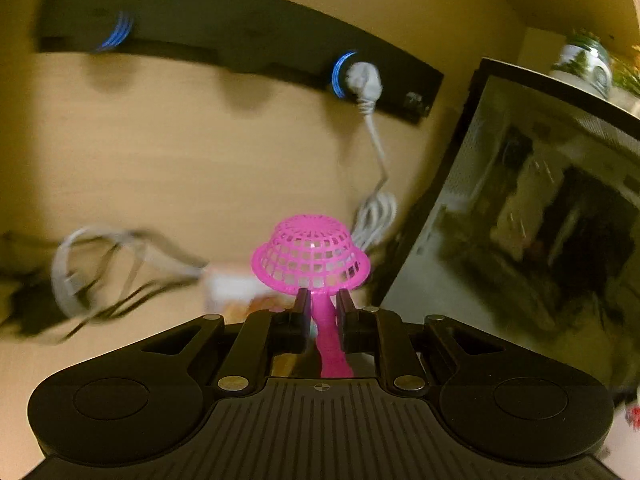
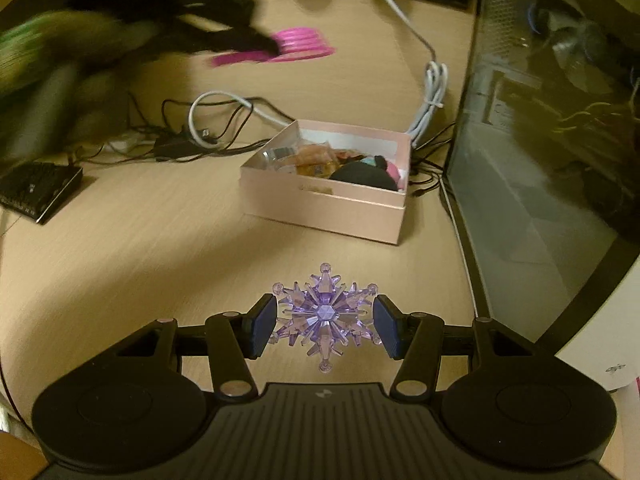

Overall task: Organize objects
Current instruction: 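Carry the snowflake with the right gripper while the left carries the strainer over the box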

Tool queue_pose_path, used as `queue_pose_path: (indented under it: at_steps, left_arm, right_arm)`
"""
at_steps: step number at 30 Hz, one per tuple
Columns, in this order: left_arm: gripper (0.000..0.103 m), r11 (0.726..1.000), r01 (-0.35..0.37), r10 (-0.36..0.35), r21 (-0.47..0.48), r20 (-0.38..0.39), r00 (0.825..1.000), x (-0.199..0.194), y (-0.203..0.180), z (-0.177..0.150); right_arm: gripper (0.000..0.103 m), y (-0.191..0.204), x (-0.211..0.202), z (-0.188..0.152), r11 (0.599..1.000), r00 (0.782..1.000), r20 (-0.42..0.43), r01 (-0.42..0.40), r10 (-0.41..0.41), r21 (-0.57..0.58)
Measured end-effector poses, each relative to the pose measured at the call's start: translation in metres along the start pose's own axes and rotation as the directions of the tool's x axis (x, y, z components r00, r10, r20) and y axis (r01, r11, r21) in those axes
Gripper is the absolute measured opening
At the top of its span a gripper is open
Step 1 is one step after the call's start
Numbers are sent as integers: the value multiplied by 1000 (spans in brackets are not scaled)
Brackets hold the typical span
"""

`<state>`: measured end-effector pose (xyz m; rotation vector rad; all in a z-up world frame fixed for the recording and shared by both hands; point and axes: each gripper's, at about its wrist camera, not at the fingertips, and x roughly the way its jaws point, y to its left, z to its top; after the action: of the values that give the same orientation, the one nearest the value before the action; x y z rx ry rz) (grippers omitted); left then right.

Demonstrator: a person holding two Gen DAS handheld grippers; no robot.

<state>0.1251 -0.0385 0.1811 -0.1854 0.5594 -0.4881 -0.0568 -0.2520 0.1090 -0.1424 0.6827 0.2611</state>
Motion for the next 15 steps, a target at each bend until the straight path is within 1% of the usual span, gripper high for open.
queue_pose_path:
  at_steps: [1,3,5,6,9,11,13,15]
  left_arm:
    - [17,1000,-4,4,14,-24,1000,21,1,5]
    - [19,999,-37,37,9,-59,998,54,7,7]
    - [19,998,-63,61,-23,-67,996,69,16,2]
    - [19,996,-72,69,-45,-63,996,69,20,-2]
    - [19,993,-59,52,-99,-70,996,51,33,-20]
    - [19,992,-68,59,-107,-88,994,30,43,-37]
    - [19,990,-86,74,-110,-113,991,8,50,-56]
    - [19,986,-109,92,-122,-142,986,-11,57,-73]
  right_arm:
    - [53,-1,0,1,1000,1000,4,5,-5,2]
    - [53,-5,-1,2,1000,1000,14,13,-13,7]
    - [53,-9,-1,3,1000,1000,20,20,-21,17]
    - [53,-12,0,5,999,1000,20,23,-23,24]
    - [53,-23,7,7,999,1000,8,23,-23,48]
    - [53,-27,15,12,998,1000,-1,17,-17,53]
    - [53,-30,26,26,998,1000,5,-2,2,56]
    - [53,-30,37,46,999,999,36,-21,20,49]
